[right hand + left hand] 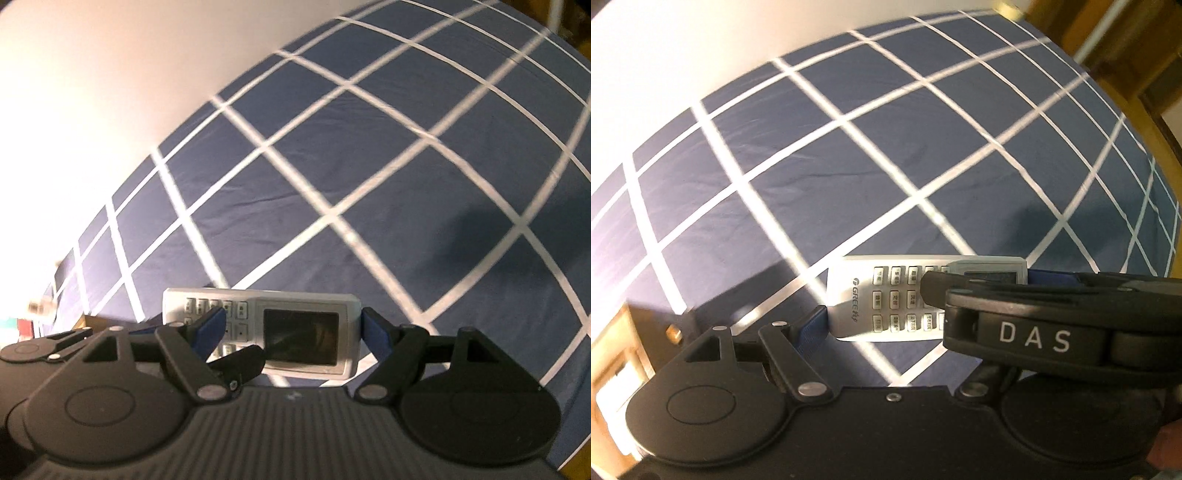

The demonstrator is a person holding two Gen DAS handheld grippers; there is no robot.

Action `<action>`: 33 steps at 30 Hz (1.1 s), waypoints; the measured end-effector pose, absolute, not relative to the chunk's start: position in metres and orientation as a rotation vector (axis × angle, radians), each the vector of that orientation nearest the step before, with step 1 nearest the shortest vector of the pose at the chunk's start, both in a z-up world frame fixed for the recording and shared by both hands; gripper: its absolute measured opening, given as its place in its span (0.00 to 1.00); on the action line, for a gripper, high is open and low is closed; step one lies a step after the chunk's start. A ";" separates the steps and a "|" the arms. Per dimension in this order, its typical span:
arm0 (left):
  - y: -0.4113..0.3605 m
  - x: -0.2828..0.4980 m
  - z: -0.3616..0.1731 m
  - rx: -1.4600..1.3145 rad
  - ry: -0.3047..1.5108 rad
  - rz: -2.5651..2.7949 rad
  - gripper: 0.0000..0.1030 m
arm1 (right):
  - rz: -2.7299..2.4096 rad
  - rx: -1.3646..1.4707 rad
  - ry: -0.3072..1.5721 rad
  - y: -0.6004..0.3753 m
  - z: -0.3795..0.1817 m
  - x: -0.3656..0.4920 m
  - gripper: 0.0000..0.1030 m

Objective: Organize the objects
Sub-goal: 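Grasp the white remote with the right tool while the left tool grips it too, then carry the held remote over the yellow box and lower it inside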

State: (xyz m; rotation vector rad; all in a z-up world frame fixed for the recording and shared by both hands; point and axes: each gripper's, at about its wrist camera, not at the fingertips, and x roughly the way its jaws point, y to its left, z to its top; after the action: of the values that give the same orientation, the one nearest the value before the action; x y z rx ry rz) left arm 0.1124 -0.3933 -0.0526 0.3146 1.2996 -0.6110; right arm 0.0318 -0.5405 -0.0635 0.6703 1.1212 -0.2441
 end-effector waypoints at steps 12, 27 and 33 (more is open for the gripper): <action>-0.279 0.090 -0.028 0.161 1.263 -0.428 0.72 | -0.063 0.527 1.134 -0.435 -0.036 0.042 0.76; -0.149 0.062 -0.013 -0.024 1.237 -0.221 0.72 | 0.150 0.349 1.168 -0.307 -0.016 0.054 0.76; -0.111 0.058 -0.017 -0.088 1.240 -0.145 0.72 | 0.221 0.293 1.188 -0.267 -0.018 0.063 0.76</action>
State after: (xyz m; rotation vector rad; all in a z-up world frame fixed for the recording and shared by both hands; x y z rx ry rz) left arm 0.0583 -0.1110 -0.0174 -0.0879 1.2405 -0.1452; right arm 0.0634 -0.2665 -0.0179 0.2934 1.1880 0.2213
